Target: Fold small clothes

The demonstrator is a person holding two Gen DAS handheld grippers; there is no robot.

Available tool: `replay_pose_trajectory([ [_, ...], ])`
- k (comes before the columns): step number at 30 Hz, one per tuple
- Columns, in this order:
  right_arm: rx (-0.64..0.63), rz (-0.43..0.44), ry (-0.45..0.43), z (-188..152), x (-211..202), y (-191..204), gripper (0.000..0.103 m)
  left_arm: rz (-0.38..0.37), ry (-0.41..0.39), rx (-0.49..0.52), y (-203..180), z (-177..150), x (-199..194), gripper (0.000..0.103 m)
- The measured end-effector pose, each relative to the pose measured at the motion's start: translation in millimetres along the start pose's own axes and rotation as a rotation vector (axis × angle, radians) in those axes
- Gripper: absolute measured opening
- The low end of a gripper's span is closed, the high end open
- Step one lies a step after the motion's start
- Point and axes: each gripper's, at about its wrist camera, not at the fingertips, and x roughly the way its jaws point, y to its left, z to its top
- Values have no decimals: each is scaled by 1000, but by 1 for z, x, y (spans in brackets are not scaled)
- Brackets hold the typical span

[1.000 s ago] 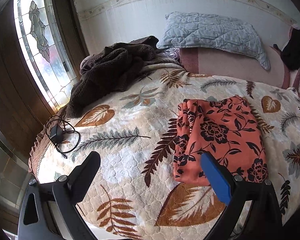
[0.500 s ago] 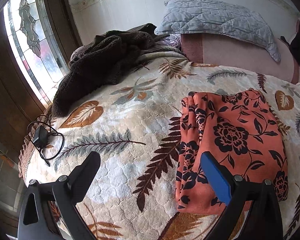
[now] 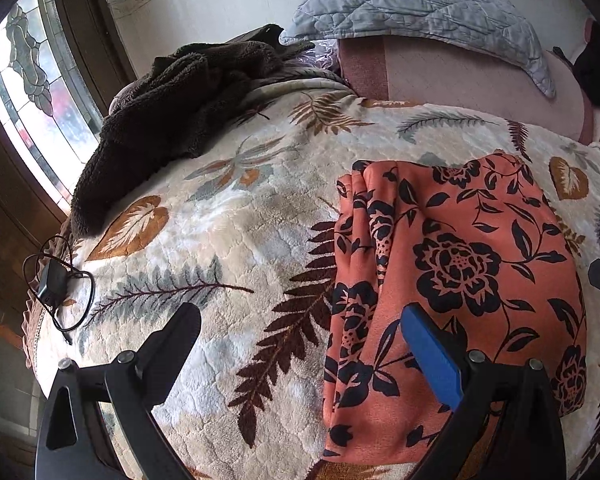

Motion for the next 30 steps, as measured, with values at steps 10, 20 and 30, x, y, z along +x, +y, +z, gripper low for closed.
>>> replay_pose_trajectory([
  [10, 105, 38, 32, 7, 14, -29, 74, -28, 33, 20, -17, 7, 15, 100],
  [20, 200, 82, 64, 10, 31, -48, 74, -96, 72, 20, -27, 10, 29, 100],
  [30, 274, 166, 119, 7, 53, -56, 74, -357, 184, -102, -14, 10, 59, 100],
])
